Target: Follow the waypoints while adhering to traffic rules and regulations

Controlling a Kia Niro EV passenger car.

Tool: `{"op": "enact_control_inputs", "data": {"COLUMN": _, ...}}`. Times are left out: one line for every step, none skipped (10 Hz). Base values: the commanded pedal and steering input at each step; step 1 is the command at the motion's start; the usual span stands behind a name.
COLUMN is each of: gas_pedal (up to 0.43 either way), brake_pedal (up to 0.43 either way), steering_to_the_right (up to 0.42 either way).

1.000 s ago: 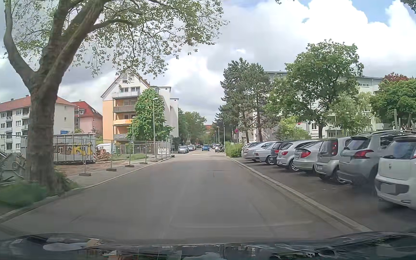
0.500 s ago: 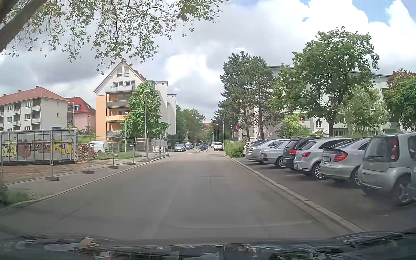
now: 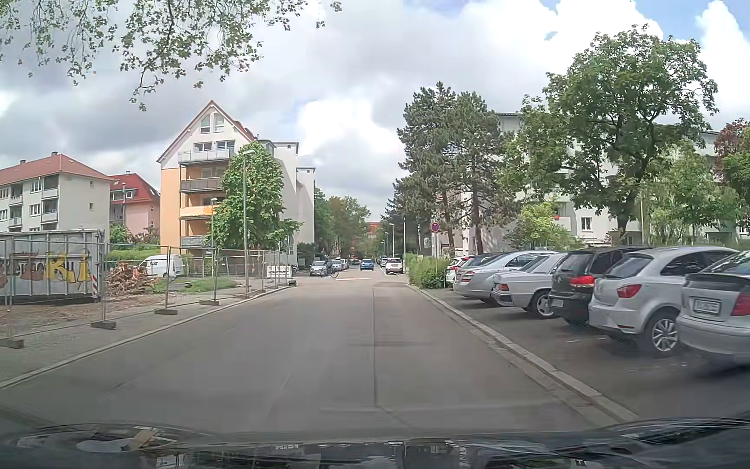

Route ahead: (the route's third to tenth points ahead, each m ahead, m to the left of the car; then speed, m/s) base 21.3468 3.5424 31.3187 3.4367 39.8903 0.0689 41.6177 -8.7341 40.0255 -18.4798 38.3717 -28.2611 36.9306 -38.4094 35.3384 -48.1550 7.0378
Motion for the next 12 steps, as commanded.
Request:
{"op": "enact_control_inputs", "data": {"gas_pedal": 0.000, "brake_pedal": 0.000, "steering_to_the_right": -0.006}}
{"op": "enact_control_inputs", "data": {"gas_pedal": 0.000, "brake_pedal": 0.000, "steering_to_the_right": -0.006}}
{"op": "enact_control_inputs", "data": {"gas_pedal": 0.000, "brake_pedal": 0.000, "steering_to_the_right": -0.006}}
{"op": "enact_control_inputs", "data": {"gas_pedal": 0.000, "brake_pedal": 0.000, "steering_to_the_right": -0.007}}
{"op": "enact_control_inputs", "data": {"gas_pedal": 0.000, "brake_pedal": 0.000, "steering_to_the_right": -0.007}}
{"op": "enact_control_inputs", "data": {"gas_pedal": 0.000, "brake_pedal": 0.000, "steering_to_the_right": -0.008}}
{"op": "enact_control_inputs", "data": {"gas_pedal": 0.000, "brake_pedal": 0.000, "steering_to_the_right": -0.008}}
{"op": "enact_control_inputs", "data": {"gas_pedal": 0.000, "brake_pedal": 0.000, "steering_to_the_right": -0.007}}
{"op": "enact_control_inputs", "data": {"gas_pedal": 0.000, "brake_pedal": 0.000, "steering_to_the_right": -0.008}}
{"op": "enact_control_inputs", "data": {"gas_pedal": 0.000, "brake_pedal": 0.000, "steering_to_the_right": -0.008}}
{"op": "enact_control_inputs", "data": {"gas_pedal": 0.000, "brake_pedal": 0.000, "steering_to_the_right": -0.008}}
{"op": "enact_control_inputs", "data": {"gas_pedal": 0.000, "brake_pedal": 0.000, "steering_to_the_right": -0.008}}
